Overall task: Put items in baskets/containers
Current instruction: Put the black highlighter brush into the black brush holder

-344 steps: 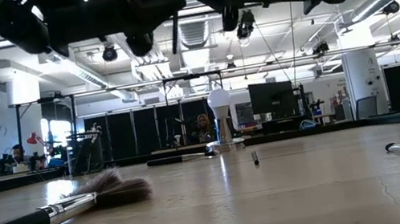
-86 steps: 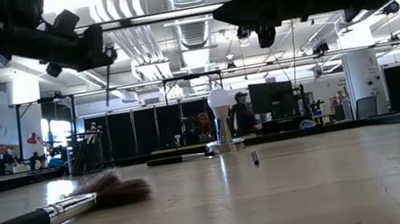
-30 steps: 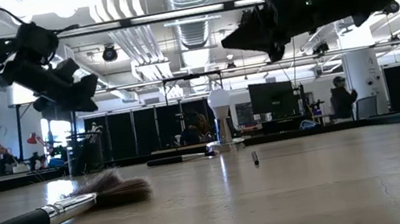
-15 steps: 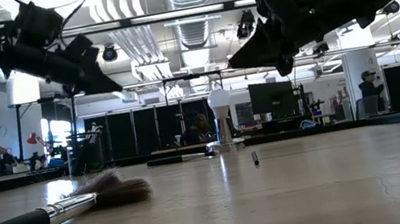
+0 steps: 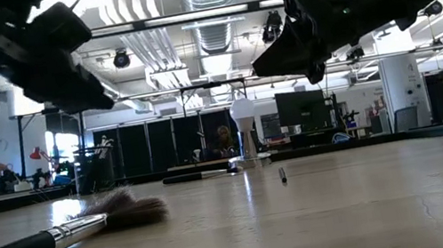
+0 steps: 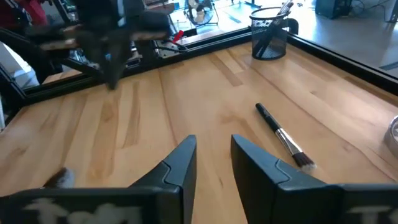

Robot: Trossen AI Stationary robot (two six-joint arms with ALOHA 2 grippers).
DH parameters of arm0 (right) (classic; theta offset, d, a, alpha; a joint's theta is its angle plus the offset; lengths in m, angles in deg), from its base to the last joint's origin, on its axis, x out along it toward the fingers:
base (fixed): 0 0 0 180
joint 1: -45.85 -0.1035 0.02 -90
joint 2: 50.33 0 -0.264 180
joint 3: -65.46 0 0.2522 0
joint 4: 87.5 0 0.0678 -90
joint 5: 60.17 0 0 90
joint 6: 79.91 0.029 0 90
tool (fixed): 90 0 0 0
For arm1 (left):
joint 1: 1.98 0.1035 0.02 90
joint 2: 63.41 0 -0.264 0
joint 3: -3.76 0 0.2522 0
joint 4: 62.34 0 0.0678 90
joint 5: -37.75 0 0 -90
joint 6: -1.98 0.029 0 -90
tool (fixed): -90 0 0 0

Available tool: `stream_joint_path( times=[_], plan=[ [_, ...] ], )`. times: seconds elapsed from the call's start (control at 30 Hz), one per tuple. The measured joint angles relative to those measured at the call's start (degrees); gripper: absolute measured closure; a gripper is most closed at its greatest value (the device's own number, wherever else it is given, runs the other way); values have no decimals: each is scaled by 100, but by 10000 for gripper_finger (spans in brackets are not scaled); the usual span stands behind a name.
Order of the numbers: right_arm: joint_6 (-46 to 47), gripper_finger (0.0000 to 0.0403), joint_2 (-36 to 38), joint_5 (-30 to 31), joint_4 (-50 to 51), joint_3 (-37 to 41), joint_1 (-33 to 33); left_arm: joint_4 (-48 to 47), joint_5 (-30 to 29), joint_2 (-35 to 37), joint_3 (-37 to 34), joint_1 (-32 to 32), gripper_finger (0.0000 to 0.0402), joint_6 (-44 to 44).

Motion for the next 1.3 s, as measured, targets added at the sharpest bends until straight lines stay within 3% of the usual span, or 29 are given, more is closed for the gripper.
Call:
stream_joint_path(
  times=[0.2,0.33,0.57,0.73,1.13,1.3],
  plan=[
    [-2,300,0,1,0,-2,-137,32,-46,-689,31,-995,399,-1239],
    [-4,300,0,3,0,-2,-199,162,-98,-1278,179,-1364,367,-1780],
    [-45,296,0,12,-2,-2,-360,253,-198,-2549,1047,-1749,285,-1674],
    [-114,296,0,8,-17,-2,-509,247,-74,-3278,1566,-1897,256,-1308],
    [-198,298,0,7,-58,-2,-617,334,-84,-4223,1837,-1932,253,-1156],
    [-199,298,0,10,-48,-2,-679,268,-103,-4317,1823,-1925,296,-1128]
  ],
)
